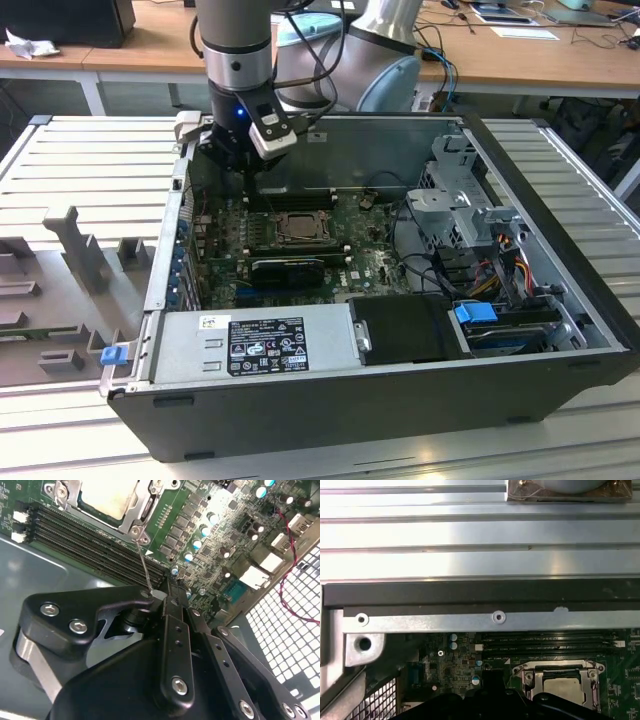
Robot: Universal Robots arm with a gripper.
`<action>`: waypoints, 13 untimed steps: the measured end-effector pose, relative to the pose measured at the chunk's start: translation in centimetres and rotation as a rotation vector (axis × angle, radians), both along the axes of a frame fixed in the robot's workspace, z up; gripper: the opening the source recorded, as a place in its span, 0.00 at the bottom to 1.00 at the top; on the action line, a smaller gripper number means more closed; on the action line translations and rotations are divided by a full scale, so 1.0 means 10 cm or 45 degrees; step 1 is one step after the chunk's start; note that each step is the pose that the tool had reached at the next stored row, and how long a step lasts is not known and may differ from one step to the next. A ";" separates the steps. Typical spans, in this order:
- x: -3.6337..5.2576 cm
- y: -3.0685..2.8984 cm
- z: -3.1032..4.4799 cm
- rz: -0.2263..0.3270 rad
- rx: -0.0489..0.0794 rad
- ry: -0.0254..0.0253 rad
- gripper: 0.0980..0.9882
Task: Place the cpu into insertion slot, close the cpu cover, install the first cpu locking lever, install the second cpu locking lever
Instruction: 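Install the first cpu locking lever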
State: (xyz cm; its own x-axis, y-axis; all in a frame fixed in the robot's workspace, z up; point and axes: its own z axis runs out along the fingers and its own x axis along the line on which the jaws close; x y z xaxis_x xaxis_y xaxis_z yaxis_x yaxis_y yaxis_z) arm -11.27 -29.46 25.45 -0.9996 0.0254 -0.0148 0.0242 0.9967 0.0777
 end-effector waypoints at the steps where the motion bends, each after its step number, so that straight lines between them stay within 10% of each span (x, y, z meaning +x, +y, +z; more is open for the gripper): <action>1: 0.004 0.000 0.000 0.000 0.000 0.0002 0.01; 13: 0.064 0.000 -0.001 0.000 0.000 0.0000 0.01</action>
